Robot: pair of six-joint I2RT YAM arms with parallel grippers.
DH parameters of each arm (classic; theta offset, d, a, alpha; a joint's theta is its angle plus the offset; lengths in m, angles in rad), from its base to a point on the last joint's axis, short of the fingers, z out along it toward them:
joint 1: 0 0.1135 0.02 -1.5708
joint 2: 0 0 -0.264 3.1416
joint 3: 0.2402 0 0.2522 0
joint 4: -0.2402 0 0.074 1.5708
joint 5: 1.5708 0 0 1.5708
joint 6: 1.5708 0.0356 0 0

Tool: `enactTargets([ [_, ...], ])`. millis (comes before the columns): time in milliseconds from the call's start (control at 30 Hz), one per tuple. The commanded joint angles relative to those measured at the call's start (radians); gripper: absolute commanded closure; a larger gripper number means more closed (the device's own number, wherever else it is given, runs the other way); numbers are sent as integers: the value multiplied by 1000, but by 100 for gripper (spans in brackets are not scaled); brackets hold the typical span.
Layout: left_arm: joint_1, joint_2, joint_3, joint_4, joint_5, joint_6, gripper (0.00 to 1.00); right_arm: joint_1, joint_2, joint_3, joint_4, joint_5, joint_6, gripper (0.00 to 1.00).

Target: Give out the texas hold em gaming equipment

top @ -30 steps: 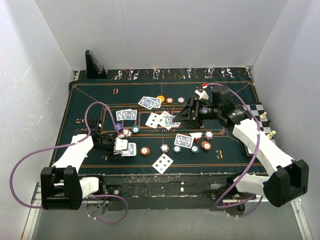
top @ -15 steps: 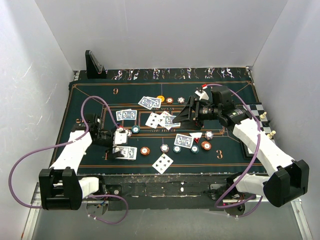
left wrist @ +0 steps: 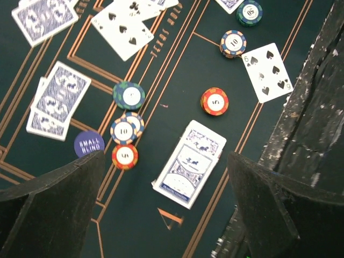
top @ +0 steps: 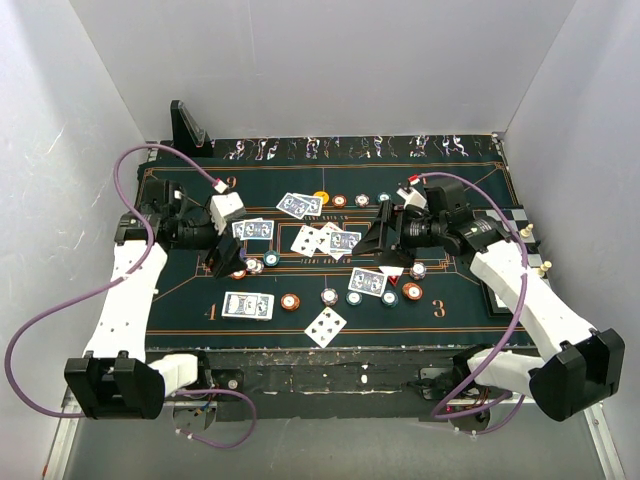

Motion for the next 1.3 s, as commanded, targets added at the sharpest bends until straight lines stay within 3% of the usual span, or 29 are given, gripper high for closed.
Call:
enactTargets([
  [0,-2,29,112,-81,-140,-249,2,-8,-49,38,-110,108,-118,11],
  [100,0,64,148,-115,-213,-289,2,-9,-71,12,-159,247,-167,10],
  [267,1,31,96,-14,-305,-424,2,-12,-172,-127,-74,517,-222,9],
  [433,1,38,65,78,-415,-530,2,-60,-146,-131,-134,657,-244,6],
  [700,7,83,14,172,-492,-585,2,-89,-13,-97,-216,729,-232,7],
  [967,107,161,-45,300,-488,-608,2,-127,-60,-215,-70,769,-232,6],
  [1267,187,322,-24,444,-441,-633,2,-224,9,-237,40,869,-236,6],
])
